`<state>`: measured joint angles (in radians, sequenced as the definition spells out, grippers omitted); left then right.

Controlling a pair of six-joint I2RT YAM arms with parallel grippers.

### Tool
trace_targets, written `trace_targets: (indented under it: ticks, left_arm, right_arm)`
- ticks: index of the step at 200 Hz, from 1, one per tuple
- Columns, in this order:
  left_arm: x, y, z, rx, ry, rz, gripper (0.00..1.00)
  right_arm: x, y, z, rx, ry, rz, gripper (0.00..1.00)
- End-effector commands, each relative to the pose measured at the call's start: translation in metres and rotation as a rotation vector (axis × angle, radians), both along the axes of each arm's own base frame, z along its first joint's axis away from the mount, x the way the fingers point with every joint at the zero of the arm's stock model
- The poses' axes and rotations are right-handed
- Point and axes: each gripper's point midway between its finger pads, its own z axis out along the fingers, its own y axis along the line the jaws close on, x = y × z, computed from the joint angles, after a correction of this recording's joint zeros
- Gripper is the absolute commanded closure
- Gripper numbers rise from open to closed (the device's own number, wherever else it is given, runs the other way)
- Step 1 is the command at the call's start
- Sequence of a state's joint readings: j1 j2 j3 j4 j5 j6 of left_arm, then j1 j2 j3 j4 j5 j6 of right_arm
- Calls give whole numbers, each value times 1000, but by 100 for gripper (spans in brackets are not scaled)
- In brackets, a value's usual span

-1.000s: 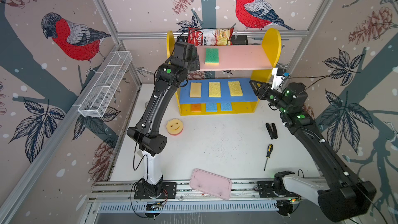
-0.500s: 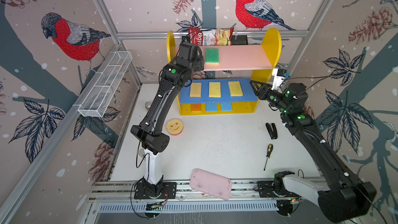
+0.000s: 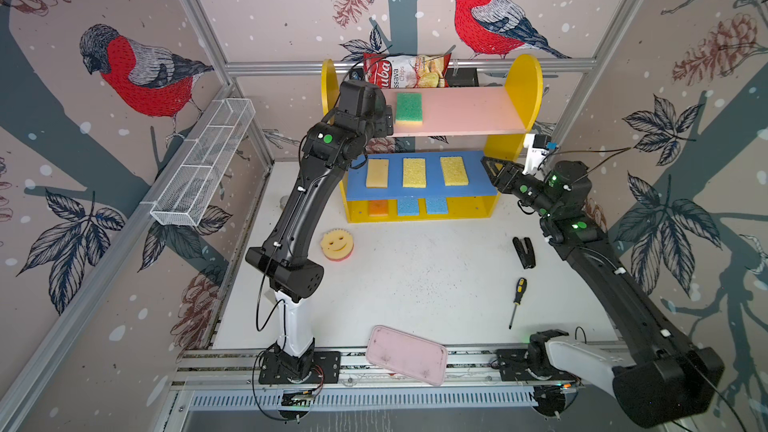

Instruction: Place and organize the cleaning sponges onto the shelf

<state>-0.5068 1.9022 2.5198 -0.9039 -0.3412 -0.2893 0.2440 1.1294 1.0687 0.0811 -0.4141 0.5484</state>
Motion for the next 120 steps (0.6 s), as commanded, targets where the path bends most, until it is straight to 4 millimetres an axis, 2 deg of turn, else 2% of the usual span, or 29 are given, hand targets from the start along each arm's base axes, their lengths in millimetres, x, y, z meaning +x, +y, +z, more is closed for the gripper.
trace_targets:
  ticks: [1, 19, 31, 40, 54, 87, 120]
  left_arm:
    - [-26, 11, 47, -67, -105, -7, 13]
    - [-55, 25, 80, -109, -185, -14, 12]
    - [-74, 39, 95, -125, -227, -4, 12]
    - [-86, 48, 97, -129, -243, 10, 12]
    - [-102, 60, 95, -138, -261, 23, 12]
    - [-122, 67, 67, -131, -236, 6, 12]
    - [-131, 70, 39, -87, -206, -19, 12]
  right_arm:
    - [0, 2, 7, 16, -29, 15, 57]
    - [0, 5, 6, 28, -14, 26, 57]
    - [1, 7, 7, 35, 1, 23, 57]
    - [0, 12, 8, 19, 11, 12, 58]
    - [-8, 24, 16, -23, -10, 6, 58]
    - [-35, 57, 43, -61, -91, 25, 59]
    - [-44, 79, 46, -71, -104, 21, 62]
